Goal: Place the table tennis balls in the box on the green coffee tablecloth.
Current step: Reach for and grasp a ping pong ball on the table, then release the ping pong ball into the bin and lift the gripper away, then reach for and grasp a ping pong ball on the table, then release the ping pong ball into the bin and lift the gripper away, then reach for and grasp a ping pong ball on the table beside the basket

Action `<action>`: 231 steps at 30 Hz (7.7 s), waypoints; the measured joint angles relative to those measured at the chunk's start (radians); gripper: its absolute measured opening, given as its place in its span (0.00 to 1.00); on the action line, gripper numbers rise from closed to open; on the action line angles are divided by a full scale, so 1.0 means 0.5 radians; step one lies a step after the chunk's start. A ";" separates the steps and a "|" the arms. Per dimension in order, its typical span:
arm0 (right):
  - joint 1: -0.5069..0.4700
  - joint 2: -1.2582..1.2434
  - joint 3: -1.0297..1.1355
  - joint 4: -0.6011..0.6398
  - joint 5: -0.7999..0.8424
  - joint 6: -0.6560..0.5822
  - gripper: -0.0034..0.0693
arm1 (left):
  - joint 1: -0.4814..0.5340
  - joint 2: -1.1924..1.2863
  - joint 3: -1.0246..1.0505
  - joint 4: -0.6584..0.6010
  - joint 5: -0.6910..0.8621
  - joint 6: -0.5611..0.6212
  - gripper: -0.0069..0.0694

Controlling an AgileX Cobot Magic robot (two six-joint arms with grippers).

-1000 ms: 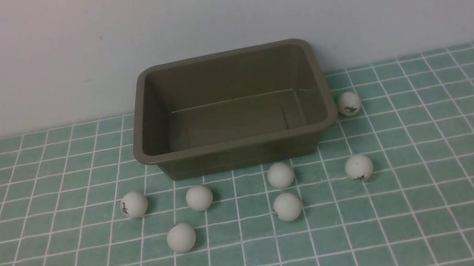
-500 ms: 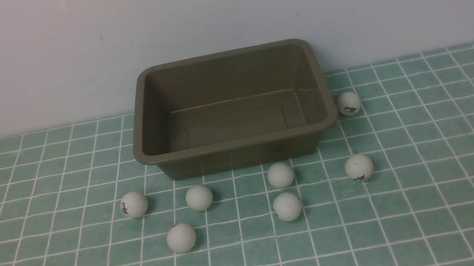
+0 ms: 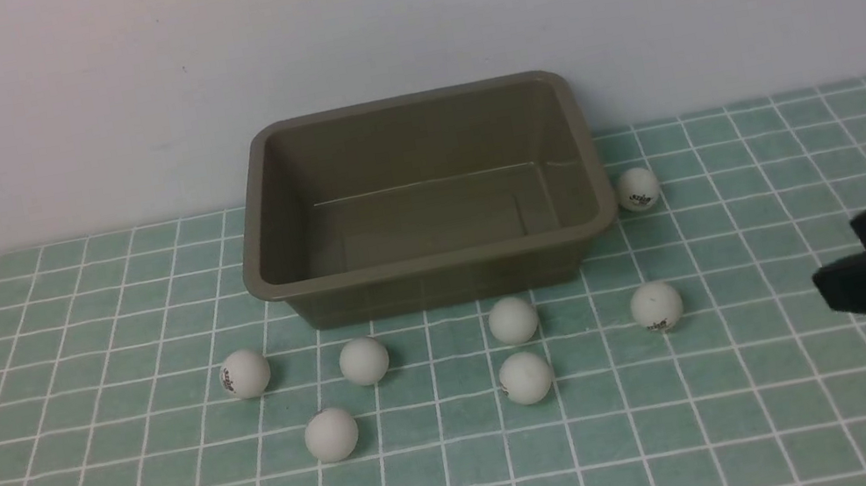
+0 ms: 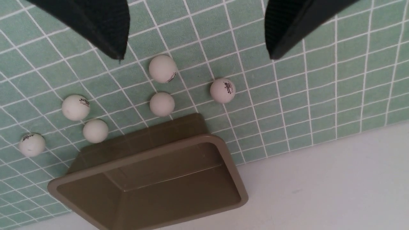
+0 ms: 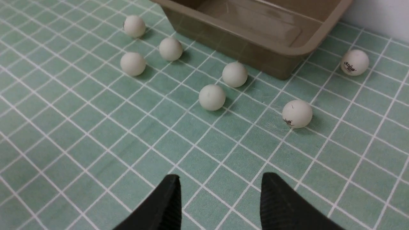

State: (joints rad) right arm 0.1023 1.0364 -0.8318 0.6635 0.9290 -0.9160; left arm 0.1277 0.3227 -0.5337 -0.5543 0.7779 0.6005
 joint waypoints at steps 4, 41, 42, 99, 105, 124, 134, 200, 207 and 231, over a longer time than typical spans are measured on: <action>0.000 0.353 -0.139 0.005 -0.113 -0.008 0.64 | 0.000 0.000 0.000 0.000 0.000 -0.002 0.76; 0.240 1.811 -0.891 -0.112 -0.323 -0.051 0.66 | 0.000 0.000 0.000 0.009 0.013 -0.054 0.76; 0.242 1.824 -0.891 -0.142 -0.342 -0.038 0.66 | 0.000 0.000 0.000 0.009 0.017 -0.054 0.76; 0.021 2.012 -1.635 -0.004 -0.259 -0.253 0.77 | 0.000 0.000 0.000 0.016 0.188 -0.055 0.76; -0.089 2.011 -1.635 -0.024 -0.241 -0.504 0.74 | 0.000 0.000 0.000 0.020 0.217 -0.055 0.76; -0.089 2.451 -2.251 -0.198 0.247 -0.200 0.71 | 0.000 0.000 0.000 0.022 0.397 -0.055 0.76; -0.089 2.566 -2.273 -0.221 0.288 -0.144 0.71 | 0.000 0.000 0.000 0.025 0.432 -0.055 0.76; 0.183 1.750 -2.554 -0.116 0.585 0.236 0.79 | 0.000 0.359 -0.081 -0.028 0.123 -0.180 0.76; 0.198 1.387 -2.505 0.045 0.661 0.589 0.71 | 0.000 0.810 -0.305 -0.079 0.039 0.162 0.76; 0.242 0.633 -1.631 -0.045 0.696 0.708 0.34 | 0.000 0.832 -0.358 -0.287 -0.170 0.403 0.76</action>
State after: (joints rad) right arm 0.2233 1.3528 -1.6473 0.6410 1.2770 -0.5618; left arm 0.1277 0.7387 -0.7129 -0.6976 0.6929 0.8019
